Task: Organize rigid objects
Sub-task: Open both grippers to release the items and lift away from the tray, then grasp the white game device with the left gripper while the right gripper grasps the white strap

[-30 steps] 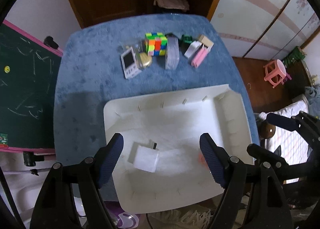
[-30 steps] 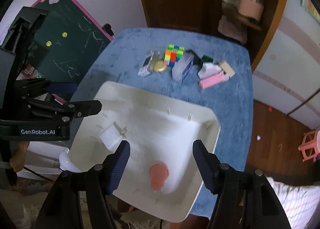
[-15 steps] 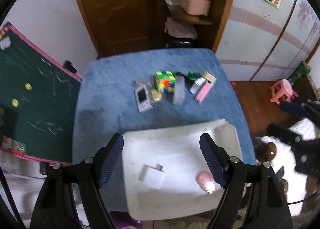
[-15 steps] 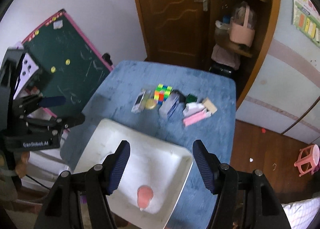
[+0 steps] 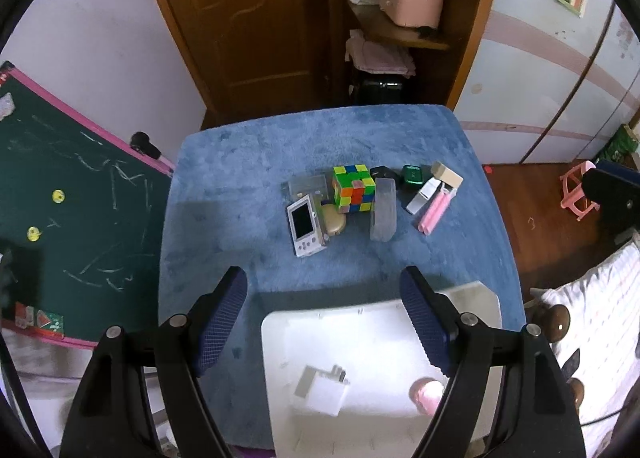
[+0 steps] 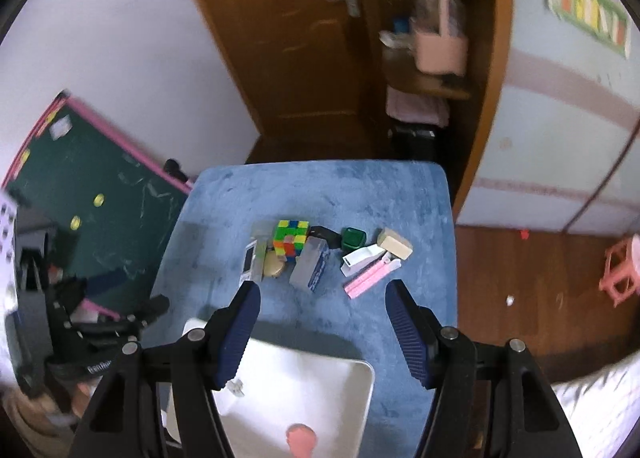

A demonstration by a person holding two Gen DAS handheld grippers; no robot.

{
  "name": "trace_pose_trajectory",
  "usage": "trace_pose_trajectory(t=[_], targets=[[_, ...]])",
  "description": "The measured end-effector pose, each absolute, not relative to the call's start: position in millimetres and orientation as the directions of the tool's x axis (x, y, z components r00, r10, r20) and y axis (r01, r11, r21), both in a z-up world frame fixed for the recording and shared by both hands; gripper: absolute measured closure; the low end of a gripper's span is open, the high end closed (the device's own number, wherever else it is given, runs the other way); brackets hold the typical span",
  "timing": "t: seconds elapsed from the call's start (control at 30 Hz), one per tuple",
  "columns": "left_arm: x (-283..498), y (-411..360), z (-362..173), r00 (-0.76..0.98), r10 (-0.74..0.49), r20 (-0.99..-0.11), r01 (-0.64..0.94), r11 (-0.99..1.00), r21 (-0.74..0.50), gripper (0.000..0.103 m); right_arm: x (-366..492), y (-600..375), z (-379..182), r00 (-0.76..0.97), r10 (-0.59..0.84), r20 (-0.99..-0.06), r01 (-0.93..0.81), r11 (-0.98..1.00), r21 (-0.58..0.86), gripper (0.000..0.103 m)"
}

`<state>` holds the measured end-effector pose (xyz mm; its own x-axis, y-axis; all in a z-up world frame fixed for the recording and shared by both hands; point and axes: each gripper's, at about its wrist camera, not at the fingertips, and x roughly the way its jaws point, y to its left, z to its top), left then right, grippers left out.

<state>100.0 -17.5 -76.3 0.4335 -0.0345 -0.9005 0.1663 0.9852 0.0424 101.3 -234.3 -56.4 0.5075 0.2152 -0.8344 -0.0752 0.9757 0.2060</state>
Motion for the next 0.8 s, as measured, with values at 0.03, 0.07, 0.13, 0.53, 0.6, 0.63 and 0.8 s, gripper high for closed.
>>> trace_pose_trajectory(t=[0.03,0.07,0.13,0.53,0.6,0.63,0.8], targets=[[108,-18,-81,0.426,-0.038,-0.904,0.166,0.985,0.036,0.022,110,-236,-62,0.495,0.219,-0.841,-0.054,0.974,0.221,0.037],[116,-19,-87,0.416,-0.037,-0.909,0.163,0.986,0.034,0.022,120,-237,-69,0.479,0.222,-0.85,-0.028,0.971,0.238,0.037],[135,-20,-103,0.391,-0.024,-0.92,0.149,0.988,0.037,0.022,140,-240,-87,0.441,0.228,-0.868,0.027,0.964,0.266,0.037],[221,-28,-212,0.249,0.071,-0.966,0.104,0.99,0.1,0.022,240,-250,-227,0.235,0.29,-0.928,0.324,0.876,0.356,0.038],[232,-28,-227,0.229,0.072,-0.971,0.094,0.991,0.096,0.023,248,-255,-246,0.215,0.321,-0.922,0.364,0.85,0.381,0.044],[236,-28,-232,0.222,0.071,-0.972,0.092,0.991,0.094,0.023,251,-256,-250,0.209,0.334,-0.919,0.378,0.839,0.391,0.045],[251,-29,-256,0.193,0.071,-0.979,0.076,0.993,0.087,0.026,264,-257,-280,0.169,0.371,-0.913,0.432,0.805,0.407,0.054]])
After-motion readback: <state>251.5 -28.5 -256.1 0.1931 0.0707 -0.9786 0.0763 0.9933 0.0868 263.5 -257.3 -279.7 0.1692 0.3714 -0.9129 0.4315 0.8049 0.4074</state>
